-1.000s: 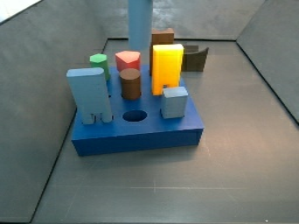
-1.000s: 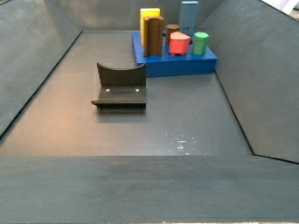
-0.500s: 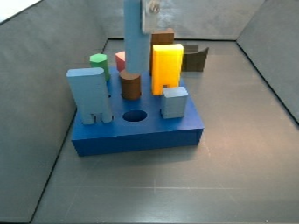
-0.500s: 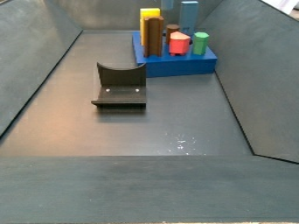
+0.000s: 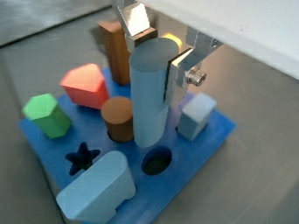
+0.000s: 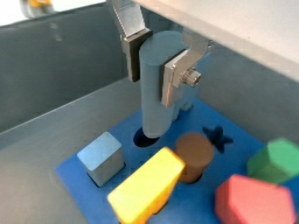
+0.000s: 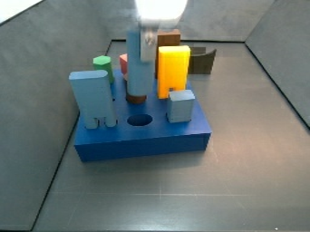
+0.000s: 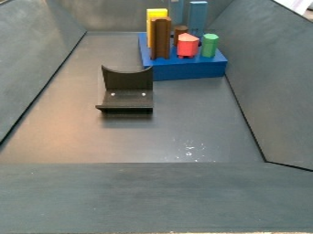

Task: Pick up the oval object. Move up. Move to above the board. Insert the oval object.
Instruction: Insert the oval object.

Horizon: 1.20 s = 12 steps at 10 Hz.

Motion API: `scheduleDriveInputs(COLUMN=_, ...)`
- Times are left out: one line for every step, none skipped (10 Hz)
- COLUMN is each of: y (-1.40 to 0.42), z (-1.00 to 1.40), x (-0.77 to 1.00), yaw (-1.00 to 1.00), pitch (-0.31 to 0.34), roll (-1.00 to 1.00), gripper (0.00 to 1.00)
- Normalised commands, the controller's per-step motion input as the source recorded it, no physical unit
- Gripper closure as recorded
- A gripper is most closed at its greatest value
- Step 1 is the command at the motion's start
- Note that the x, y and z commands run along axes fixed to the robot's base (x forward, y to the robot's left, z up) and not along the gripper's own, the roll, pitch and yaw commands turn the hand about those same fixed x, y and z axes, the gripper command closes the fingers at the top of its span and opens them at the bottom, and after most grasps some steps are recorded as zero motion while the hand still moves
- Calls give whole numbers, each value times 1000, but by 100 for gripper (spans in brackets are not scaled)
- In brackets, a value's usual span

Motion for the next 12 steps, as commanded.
scheduleDriveInputs(y=-74, z=-494, x=0, yaw=-980, pitch=-19, roll=-19, gripper=100)
scheduleDriveInputs(y=-471, z=-377, x=103, yaw=-640, pitch=-21, roll=0, gripper=100)
scheduleDriveInputs(y=-534, z=-229, x=409, yaw=-266, pitch=-17, roll=114, gripper=100)
scheduleDriveInputs(y=-354, z=-214, x=446, yaw=-154, pitch=-3, roll=110, gripper=100)
scheduleDriveInputs(y=-63, z=-160, x=294, yaw=-43, pitch=0, roll=103, gripper=100)
scheduleDriveInputs(y=0, z=-74, x=91, yaw=0, pitch=0, roll=83, gripper=100)
scheduleDriveInputs(y=51, z=-120, x=0, yaw=-140, pitch=0, roll=149, gripper=100)
scheduleDriveInputs(y=66, z=-111, x=-151, yaw=-231, pitch=0, roll=201, gripper=100)
scheduleDriveInputs(y=69, z=-14, x=-206, yaw=-317, pitch=0, roll=169, gripper=100)
scheduleDriveInputs(y=60, z=0, x=-203, yaw=-303, pitch=0, roll=129, gripper=100)
scheduleDriveInputs(y=69, z=-51, x=-286, yaw=-157, pitch=0, roll=24, gripper=100)
scheduleDriveInputs(y=86, z=-94, x=-309, yaw=-66, pitch=0, roll=31, gripper=100)
